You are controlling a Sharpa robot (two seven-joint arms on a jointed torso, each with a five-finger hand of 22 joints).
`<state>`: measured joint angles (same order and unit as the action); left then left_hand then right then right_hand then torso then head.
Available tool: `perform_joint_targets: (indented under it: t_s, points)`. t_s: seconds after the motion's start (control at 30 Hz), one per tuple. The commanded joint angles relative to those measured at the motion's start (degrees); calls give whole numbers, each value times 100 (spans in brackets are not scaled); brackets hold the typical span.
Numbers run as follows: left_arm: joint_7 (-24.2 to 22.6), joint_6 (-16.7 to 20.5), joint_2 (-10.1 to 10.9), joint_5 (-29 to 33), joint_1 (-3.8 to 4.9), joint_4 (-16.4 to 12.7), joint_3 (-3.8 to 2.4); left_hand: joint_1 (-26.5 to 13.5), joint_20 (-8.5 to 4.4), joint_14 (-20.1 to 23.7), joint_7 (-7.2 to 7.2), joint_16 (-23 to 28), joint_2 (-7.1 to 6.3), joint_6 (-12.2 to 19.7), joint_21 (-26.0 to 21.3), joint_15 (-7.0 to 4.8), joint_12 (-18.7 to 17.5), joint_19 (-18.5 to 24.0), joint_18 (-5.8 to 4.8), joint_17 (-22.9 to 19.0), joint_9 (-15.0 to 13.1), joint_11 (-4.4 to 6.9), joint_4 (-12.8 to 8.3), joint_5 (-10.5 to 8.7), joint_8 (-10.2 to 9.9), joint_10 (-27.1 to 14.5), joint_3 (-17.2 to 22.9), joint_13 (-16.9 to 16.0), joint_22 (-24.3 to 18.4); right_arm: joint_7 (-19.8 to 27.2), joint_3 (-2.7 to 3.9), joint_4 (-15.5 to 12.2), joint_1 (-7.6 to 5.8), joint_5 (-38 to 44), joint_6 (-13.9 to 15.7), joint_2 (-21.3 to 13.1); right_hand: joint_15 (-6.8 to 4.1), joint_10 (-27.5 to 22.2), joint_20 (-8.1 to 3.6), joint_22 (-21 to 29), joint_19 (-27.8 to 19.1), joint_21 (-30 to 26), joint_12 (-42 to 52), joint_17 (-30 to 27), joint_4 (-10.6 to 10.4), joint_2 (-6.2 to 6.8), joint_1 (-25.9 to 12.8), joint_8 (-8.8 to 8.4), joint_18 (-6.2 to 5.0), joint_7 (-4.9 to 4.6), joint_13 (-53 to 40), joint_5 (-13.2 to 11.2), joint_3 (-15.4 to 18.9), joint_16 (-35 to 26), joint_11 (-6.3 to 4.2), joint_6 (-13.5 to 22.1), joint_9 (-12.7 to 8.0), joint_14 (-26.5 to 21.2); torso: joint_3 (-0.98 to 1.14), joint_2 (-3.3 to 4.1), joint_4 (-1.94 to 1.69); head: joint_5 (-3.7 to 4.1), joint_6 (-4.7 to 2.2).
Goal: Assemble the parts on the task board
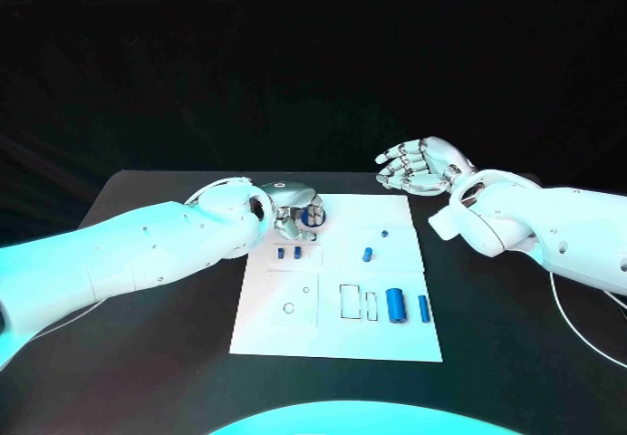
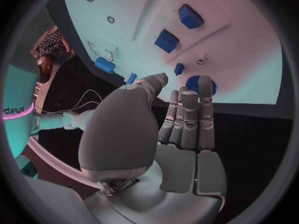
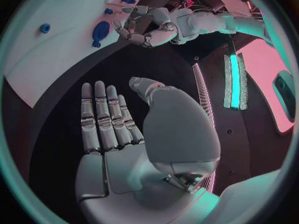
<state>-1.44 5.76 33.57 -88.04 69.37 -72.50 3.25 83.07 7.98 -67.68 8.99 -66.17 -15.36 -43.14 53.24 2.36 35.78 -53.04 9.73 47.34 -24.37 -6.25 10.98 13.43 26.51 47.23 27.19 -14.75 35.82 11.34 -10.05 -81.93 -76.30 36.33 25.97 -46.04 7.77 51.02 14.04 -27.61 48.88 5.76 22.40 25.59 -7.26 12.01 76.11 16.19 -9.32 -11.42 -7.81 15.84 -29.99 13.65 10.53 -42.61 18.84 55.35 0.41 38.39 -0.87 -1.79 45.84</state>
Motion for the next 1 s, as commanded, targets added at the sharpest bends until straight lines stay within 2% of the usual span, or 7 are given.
perform_joint_targets:
  t_s: [0.03, 0.13, 0.3, 0.53, 1.0]
  points:
    - [-22, -273, -53, -110, 0, 36, -2, 41, 11, -24, -7, -33, 11, -56, 39, -7, 22, -39, 82, 7, 11, 0, 23, -16, -26, 47, -25, 12, 7, 380, 0, 12, 9, -307, 155, 15, 40, 67, 63, 161, 17, -115, -140, -121, 56, -60, 6, -59, -113, -237, 176, 28, 0, -142, -8, -18, -26, -13, 6, -4, 3, -2, 7]
    - [-31, -276, -120, -112, -2, 122, 6, 57, 6, -23, -15, -56, 19, -101, 46, -15, 20, -40, 82, 10, 31, 9, 24, -15, -31, 66, -16, 22, 13, 397, -1, 16, 13, -368, 147, 18, 68, 47, 90, 341, 37, -202, -302, -249, 101, -77, -4, -148, -114, -259, 345, 28, 8, -274, 23, 1, -60, -12, 5, -2, 0, -2, 7]
    - [-42, -222, -213, -113, -21, 242, 27, 104, -5, -68, -17, -139, 48, -182, 70, -22, 8, -51, 83, 85, 66, 13, 14, -14, -39, 93, 18, 47, 31, 404, -2, 15, 14, -401, 131, 16, 95, 6, 114, 495, 15, -221, -416, -347, 135, -106, -6, -194, -114, -279, 416, 29, 21, -374, 49, -12, -76, -25, 1, -6, -5, -4, 8]
    - [-39, -255, -344, -109, -55, 380, 43, 142, -13, -139, -17, -240, 63, -221, 110, -29, -9, -73, 82, 180, 105, 18, -1, -15, -65, 120, 48, 72, 56, 405, -2, 13, 15, -414, 113, 29, 99, 5, 118, 526, 8, -222, -433, -365, 140, -112, -9, -204, -113, -286, 419, 29, 25, -391, 54, -13, -79, -26, 17, -3, 16, -22, 16]
    - [33, -480, -448, -107, -110, 573, 61, 191, -20, -175, -27, -323, 77, -273, 159, -35, -40, -81, 80, 230, 152, 22, -33, -15, -96, 139, 89, 108, 91, 384, -2, 10, 15, -418, 95, 36, 109, 11, 128, 596, -12, -223, -465, -403, 154, -126, -13, -219, -112, -312, 421, 30, 29, -424, 69, -30, -85, -20, 4, -7, -4, 8, 38]
